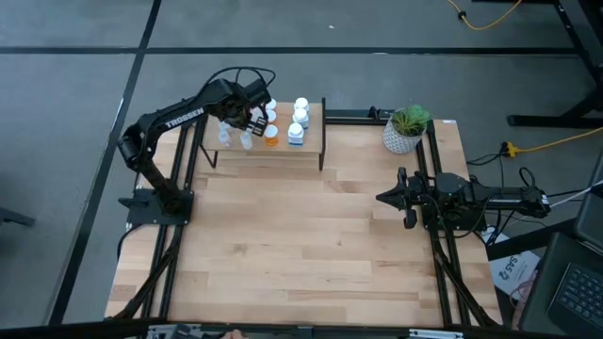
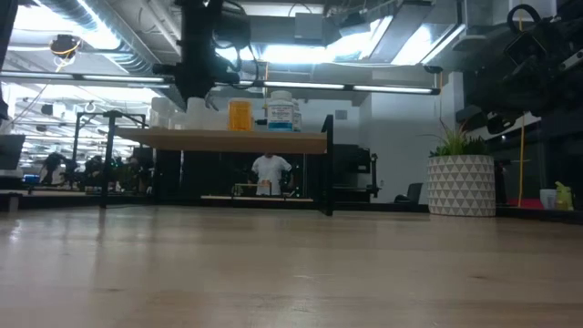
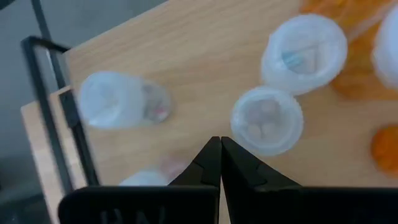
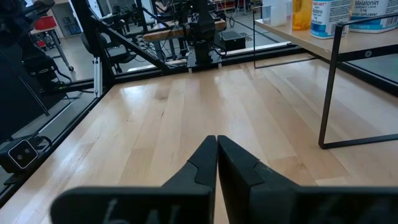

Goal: Pick and place medicine bottles onto shelf by color
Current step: Adjust the pill bottles

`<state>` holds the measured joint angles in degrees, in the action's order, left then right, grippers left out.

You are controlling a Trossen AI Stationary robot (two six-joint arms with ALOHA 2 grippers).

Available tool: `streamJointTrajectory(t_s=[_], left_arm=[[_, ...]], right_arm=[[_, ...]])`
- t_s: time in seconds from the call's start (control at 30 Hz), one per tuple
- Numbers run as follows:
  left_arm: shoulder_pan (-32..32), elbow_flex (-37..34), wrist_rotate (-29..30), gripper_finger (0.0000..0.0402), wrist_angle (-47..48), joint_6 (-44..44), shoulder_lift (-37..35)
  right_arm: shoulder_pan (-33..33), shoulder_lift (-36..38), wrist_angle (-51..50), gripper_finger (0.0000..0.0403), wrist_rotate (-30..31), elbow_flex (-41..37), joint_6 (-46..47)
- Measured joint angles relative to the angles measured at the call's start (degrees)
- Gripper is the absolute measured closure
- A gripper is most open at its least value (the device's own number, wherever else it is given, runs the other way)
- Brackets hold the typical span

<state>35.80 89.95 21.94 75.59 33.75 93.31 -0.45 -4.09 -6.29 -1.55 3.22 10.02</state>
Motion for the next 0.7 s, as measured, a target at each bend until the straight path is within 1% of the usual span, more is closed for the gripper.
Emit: streamJointTrajectory(t_s=[0.17, 0.37, 0.57, 0.7], left_arm=[[0.0, 0.0, -1.7, 0.0402, -1.6, -1.3, 0.1], [0.0, 0.1, -1.9, 0.0402, -1.3, -1.1, -1.3], [-0.9, 6.1, -2.2, 0.0402, 1.9, -1.6, -1.5], [-1.7, 8.3, -5.3, 0.0402, 0.2, -6.4, -1.1]], right_arm=[[0.0, 0.0, 0.0, 0.0386, 0.0, 0.0, 0.0], [0.0, 0.0, 0.0, 0.0386, 0.0, 0.0, 0.0], [0.0, 0.0, 0.0, 0.0386, 0.0, 0.0, 0.0], [0.0, 0.0, 0.0, 0.0386, 0.0, 0.0, 0.0]])
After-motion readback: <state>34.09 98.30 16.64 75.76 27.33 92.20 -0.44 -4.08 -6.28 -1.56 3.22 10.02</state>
